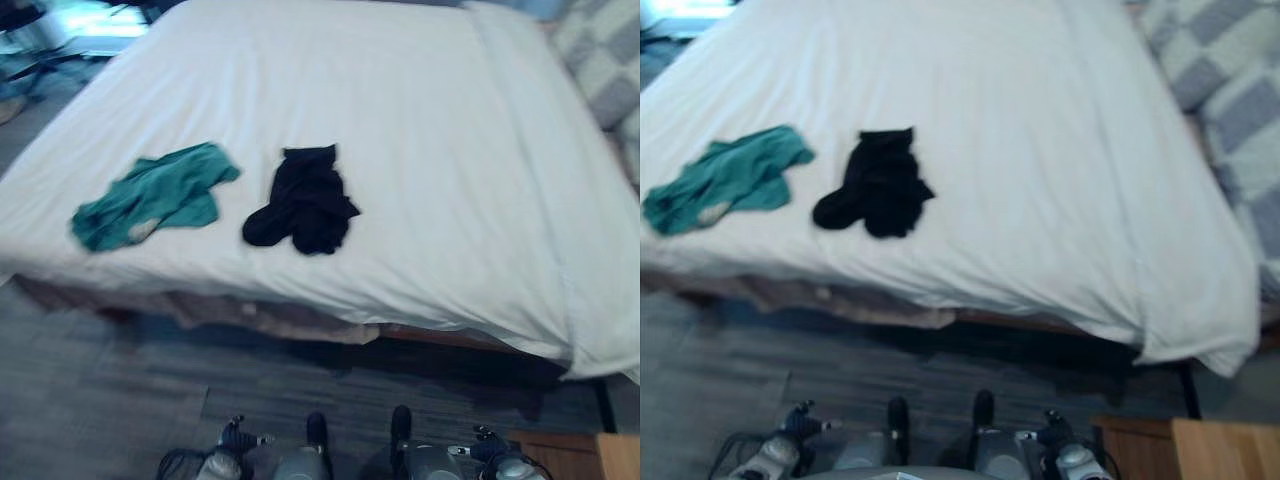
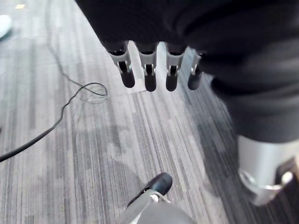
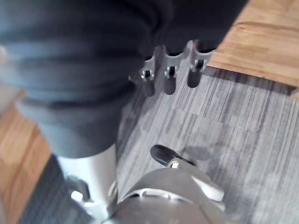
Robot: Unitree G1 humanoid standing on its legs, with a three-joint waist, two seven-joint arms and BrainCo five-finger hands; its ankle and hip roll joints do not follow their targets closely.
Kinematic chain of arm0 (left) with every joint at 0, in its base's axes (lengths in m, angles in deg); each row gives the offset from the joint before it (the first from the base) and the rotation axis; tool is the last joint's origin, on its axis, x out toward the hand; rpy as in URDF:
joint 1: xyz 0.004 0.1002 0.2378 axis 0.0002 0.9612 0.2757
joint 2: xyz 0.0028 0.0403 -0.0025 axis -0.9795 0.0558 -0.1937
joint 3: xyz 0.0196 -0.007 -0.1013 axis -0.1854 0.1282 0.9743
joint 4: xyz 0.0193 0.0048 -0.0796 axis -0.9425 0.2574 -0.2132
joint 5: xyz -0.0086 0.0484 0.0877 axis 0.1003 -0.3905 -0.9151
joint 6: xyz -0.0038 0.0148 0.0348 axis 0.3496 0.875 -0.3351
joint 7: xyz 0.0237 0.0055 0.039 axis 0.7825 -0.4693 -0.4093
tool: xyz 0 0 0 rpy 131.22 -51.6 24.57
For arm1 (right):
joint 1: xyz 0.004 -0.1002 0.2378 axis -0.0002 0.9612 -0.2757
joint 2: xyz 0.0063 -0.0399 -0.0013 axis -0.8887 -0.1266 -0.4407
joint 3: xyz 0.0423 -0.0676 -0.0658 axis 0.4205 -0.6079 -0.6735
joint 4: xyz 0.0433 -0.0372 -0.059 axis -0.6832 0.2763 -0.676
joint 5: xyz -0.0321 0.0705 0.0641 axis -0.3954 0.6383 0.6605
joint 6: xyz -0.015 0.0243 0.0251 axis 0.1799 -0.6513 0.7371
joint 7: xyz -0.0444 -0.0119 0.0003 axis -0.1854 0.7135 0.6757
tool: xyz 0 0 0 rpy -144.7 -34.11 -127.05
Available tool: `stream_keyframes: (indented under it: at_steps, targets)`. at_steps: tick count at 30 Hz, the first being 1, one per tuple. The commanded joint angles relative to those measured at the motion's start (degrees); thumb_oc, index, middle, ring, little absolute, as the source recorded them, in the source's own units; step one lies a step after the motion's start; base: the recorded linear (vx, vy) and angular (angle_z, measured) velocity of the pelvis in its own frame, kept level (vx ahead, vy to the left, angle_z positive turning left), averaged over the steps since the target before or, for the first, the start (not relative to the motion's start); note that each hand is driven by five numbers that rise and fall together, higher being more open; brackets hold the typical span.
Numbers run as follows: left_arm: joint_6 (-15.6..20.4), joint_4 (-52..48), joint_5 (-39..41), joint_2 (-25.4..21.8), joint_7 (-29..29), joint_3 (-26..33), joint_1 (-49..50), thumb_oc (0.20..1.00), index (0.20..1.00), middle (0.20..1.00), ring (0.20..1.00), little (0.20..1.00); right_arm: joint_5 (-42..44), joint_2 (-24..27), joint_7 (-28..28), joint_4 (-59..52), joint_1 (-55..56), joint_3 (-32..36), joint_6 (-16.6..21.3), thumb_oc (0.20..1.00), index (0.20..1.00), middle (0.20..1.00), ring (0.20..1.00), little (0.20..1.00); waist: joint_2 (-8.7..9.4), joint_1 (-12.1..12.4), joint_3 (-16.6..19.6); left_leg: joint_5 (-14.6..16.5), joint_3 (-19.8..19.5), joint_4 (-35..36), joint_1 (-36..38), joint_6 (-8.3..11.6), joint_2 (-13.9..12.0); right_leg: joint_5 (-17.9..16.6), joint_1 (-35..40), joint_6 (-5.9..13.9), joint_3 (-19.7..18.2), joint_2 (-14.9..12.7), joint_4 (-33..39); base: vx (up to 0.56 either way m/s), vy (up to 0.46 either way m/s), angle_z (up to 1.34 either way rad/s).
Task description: Tidy up the quilt and then pick up the clothes from the bed and put them into the laundry hamper.
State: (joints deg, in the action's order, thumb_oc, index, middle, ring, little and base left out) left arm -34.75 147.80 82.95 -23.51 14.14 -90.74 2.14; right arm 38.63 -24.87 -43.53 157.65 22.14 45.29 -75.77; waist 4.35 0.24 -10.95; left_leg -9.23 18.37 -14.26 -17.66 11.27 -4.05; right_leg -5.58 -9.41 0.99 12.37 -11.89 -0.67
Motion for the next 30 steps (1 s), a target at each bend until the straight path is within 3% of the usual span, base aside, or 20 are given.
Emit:
stream_keyframes:
  at_steps: [1, 4, 6, 7, 8, 9, 10, 11, 12, 13, 15, 16, 17, 18, 20, 22, 24, 25, 27, 30]
  targets:
    - [1.3, -2.3, 2.3, -0.3, 3.8, 3.8, 3.1, 1.0, 1.0, 1.0, 1.0, 1.0, -0.3, 0.4, 0.9, -1.2, 0.3, 1.8, -0.3, 1.0, 1.0, 1.0, 1.0, 1.0, -0.68, -0.3, -1.8, 3.8, -5.3, 5.8, 6.2, -4.14, -7.2, -0.1, 6.2, 7.77, -1.6, -0.4, 5.7, 0.1, 0.329, -0.14]
    - [0.7, -1.1, 3.7, 0.0, 5.0, 4.9, 3.4, 1.0, 1.0, 1.0, 1.0, 1.0, -0.9, 0.6, 1.4, -0.2, 1.6, 3.6, -0.8, 1.0, 1.0, 1.0, 1.0, 1.0, -0.75, -0.2, -0.5, -2.0, -12.3, 14.9, 7.6, -1.82, -14.4, -0.5, 6.3, 9.76, -1.8, -3.3, 5.7, 0.11, 0.45, -0.21]
    - [0.2, -1.0, 3.2, -0.2, 5.0, 4.1, 3.1, 1.0, 1.0, 1.0, 1.0, 1.0, -0.7, 0.7, 1.4, 0.5, 2.7, 5.3, -1.1, 1.0, 1.0, 1.0, 1.0, 1.0, -1.01, -0.7, 0.4, -5.0, -11.1, 18.3, 8.0, -0.82, -18.6, 0.2, 7.4, 10.98, -1.3, -5.1, 5.7, 0.17, 0.565, 0.38]
    - [0.1, -0.8, 2.2, -0.2, 4.7, 3.8, 3.6, 1.0, 1.0, 1.0, 1.0, 1.0, -0.6, 0.9, 1.0, 1.3, 3.5, 6.3, -1.1, 1.0, 1.0, 1.0, 1.0, 1.0, -1.74, -0.8, 1.5, -4.2, -9.9, 19.3, 9.1, -0.49, -19.8, 0.4, 8.1, 11.9, -0.7, -5.9, 5.7, 0.24, 0.623, 0.4]
    - [0.2, -0.8, 1.1, 0.3, 4.5, 2.6, 3.6, 1.0, 1.0, 1.0, 1.0, 1.0, -0.8, 0.4, 1.2, 1.7, 4.4, 7.2, -1.2, 1.0, 1.0, 1.0, 1.0, 1.0, -1.78, -1.1, 2.1, -3.2, -9.5, 19.3, 9.4, 0.86, -19.9, -0.3, 8.8, 12.44, 0.0, -7.4, 5.7, 0.31, 0.805, 0.36]
    - [0.2, -1.8, -1.8, -0.1, 4.4, 0.1, 2.9, 1.0, 1.0, 1.0, 1.0, 1.0, -0.7, 0.7, 1.3, 2.4, 4.9, 8.8, -1.8, 1.0, 1.0, 1.0, 1.0, 1.0, -0.78, -1.5, 2.2, -1.0, -9.7, 18.8, 9.4, 0.93, -16.2, -6.2, 8.8, 13.99, -0.7, -11.6, 4.1, 0.21, 0.577, 0.24]
    - [0.2, -1.8, -1.8, -0.1, 4.4, 0.1, 2.9, 1.0, 1.0, 1.0, 1.0, 1.0, -0.7, 0.6, 1.3, 2.4, 4.9, 8.8, -1.8, 1.0, 1.0, 1.0, 1.0, 1.0, -0.7, -1.5, 2.4, -1.1, -9.7, 18.9, 9.3, 0.87, -16.1, -6.3, 8.6, 14.01, -0.8, -11.7, 4.1, 0.16, 0.582, 0.62]
    - [0.0, -1.8, -3.5, -0.5, 5.1, -0.6, 2.5, 1.0, 1.0, 1.0, 1.0, 1.0, -1.0, 0.6, 1.2, 2.5, 4.1, 8.6, -1.9, 1.0, 1.0, 1.0, 1.0, 1.0, 0.15, -1.3, 1.8, 0.9, -9.0, 16.8, 8.9, 0.21, -14.8, -12.2, 7.8, 14.01, -0.6, -14.3, 2.6, 0.03, 0.521, 0.6]
    - [-0.5, -3.4, -0.8, -1.4, 5.9, 0.2, 1.2, 1.0, 1.0, 1.0, 1.0, 1.0, 0.0, -0.2, 2.2, 0.9, 3.2, 8.5, -2.2, 1.0, 1.0, 1.0, 1.0, 1.0, 0.68, -0.3, -0.1, 4.1, -5.7, 12.6, 9.2, -1.56, -12.8, -14.8, 6.1, 12.87, 5.9, -18.1, -2.0, 0.03, 0.73, 0.21]
    - [-0.7, -3.0, -0.9, -2.2, 5.6, 0.6, 1.0, 1.0, 1.0, 1.0, 1.0, 1.0, 0.2, -0.7, 2.1, -0.4, 2.5, 7.5, -2.0, 1.0, 1.0, 1.0, 1.0, 1.0, 0.56, 0.0, -0.6, 4.7, -3.6, 12.1, 9.7, -2.43, -12.1, -12.7, 5.3, 11.76, 9.8, -18.0, -4.0, 0.06, 0.732, -0.48]
    - [-0.8, -2.7, -1.7, -2.7, 5.1, 0.2, 0.9, 1.0, 1.0, 1.0, 1.0, 1.0, 0.4, -0.9, 1.7, -1.4, 2.0, 6.4, -1.6, 1.0, 1.0, 1.0, 1.0, 1.0, 0.18, -0.4, -1.0, 5.9, -2.8, 12.4, 11.2, -2.58, -11.6, -8.9, 4.4, 11.29, 9.8, -15.3, -6.9, 0.09, 0.467, -0.85]
    - [-1.2, -2.5, -4.3, -3.6, 3.9, -0.9, 0.9, 1.0, 1.0, 1.0, 1.0, 1.0, 0.3, -1.3, 1.6, -3.5, 1.3, 4.6, -0.9, 1.0, 1.0, 1.0, 1.0, 1.0, 0.26, -2.1, -1.5, 6.0, -1.0, 13.6, 13.2, -3.96, -9.2, -2.0, 1.5, 9.07, 6.5, -6.2, -8.4, -0.01, 0.336, -0.55]
    - [-1.2, -2.6, -4.3, -3.6, 3.9, -0.9, 0.9, 1.0, 1.0, 1.0, 1.0, 1.0, 0.3, -1.4, 1.6, -3.5, 1.2, 4.6, -0.9, 1.0, 1.0, 1.0, 1.0, 1.0, 0.49, -2.0, -1.6, 5.1, -0.4, 13.5, 12.7, -4.42, -9.1, -2.6, 1.1, 8.35, 6.7, -6.4, -8.2, 0.13, 0.605, -0.4]
    - [-1.6, -1.6, -6.1, -4.3, 2.7, -1.2, 0.9, 1.0, 1.0, 1.0, 1.0, 1.0, 0.3, -1.6, 1.6, -4.2, 0.8, 2.6, -0.2, 1.0, 1.0, 1.0, 1.0, 1.0, 0.56, -3.1, -1.8, 6.4, 1.1, 15.4, 16.1, -4.75, -6.4, 0.7, 0.4, 8.03, 6.3, 1.4, -7.3, 0.13, 0.353, -0.48]
    - [-1.7, -1.0, -7.0, -4.5, 1.9, -1.3, 0.9, 1.0, 1.0, 1.0, 1.0, 1.0, -0.5, -1.4, 1.3, -6.0, 0.8, 0.9, 0.3, 1.0, 1.0, 1.0, 1.0, 1.0, 0.87, -3.7, -1.6, 8.2, 2.3, 15.7, 17.7, -5.55, -3.8, 1.5, 0.1, 7.48, 8.8, 4.7, -5.9, 0.2, 0.351, -0.49]
    - [-0.7, -0.8, -5.9, -2.7, 1.7, 0.1, 2.1, 1.0, 1.0, 1.0, 1.0, 1.0, -1.5, -0.5, 0.5, -6.8, 1.2, -0.7, 0.7, 1.0, 1.0, 1.0, 1.0, 1.0, 0.66, -3.7, -1.4, 12.3, 2.7, 8.9, 17.3, -5.77, -1.0, 2.7, 3.1, 4.97, 8.7, 5.8, -0.4, 0.22, 0.206, 0.01]
    - [-0.3, -1.3, -5.2, -2.0, 2.0, 0.7, 2.2, 1.0, 1.0, 1.0, 1.0, 1.0, -1.8, -0.2, 0.4, -6.2, 0.7, -1.1, 0.5, 1.0, 1.0, 1.0, 1.0, 1.0, 0.49, -3.1, -1.9, 11.5, 2.7, 0.8, 14.4, -4.41, -1.8, 3.0, 4.7, 3.66, 8.5, 6.1, 1.1, 0.1, 0.045, -0.23]
    - [0.1, -3.0, -3.5, -0.8, 3.3, 0.5, 1.2, 1.0, 1.0, 1.0, 1.0, 1.0, -2.3, 0.3, 1.1, -4.7, -0.7, -1.6, 0.2, 1.0, 1.0, 1.0, 1.0, 1.0, 1.07, -1.3, -3.7, 7.3, -0.3, -11.1, 8.3, -1.01, -3.0, 3.1, 6.9, 2.59, 8.5, 5.8, 3.5, 0.01, -0.015, -0.26]
    - [0.4, -3.8, -3.5, -0.4, 4.9, -0.7, -0.5, 1.0, 1.0, 1.0, 1.0, 1.0, -2.9, 0.8, 2.3, -3.3, -2.1, -1.1, -0.2, 1.0, 1.0, 1.0, 1.0, 1.0, 1.57, -1.1, -4.4, 4.8, -2.9, -13.9, 3.2, -0.36, -3.5, 1.6, 7.0, 2.92, 9.3, 4.2, 5.1, -0.01, 0.151, -0.19]
    - [0.6, -4.1, -2.7, 0.2, 5.3, -0.9, -0.9, 1.0, 1.0, 1.0, 1.0, 1.0, -3.2, 1.1, 2.7, -3.0, -3.0, -1.4, -0.4, 1.0, 1.0, 1.0, 1.0, 1.0, 0.77, -1.2, -3.7, 6.8, -2.3, -5.9, 5.2, -1.98, -5.4, 0.9, 6.4, 4.58, 7.6, 3.1, 5.7, 0.09, 0.367, -0.2]
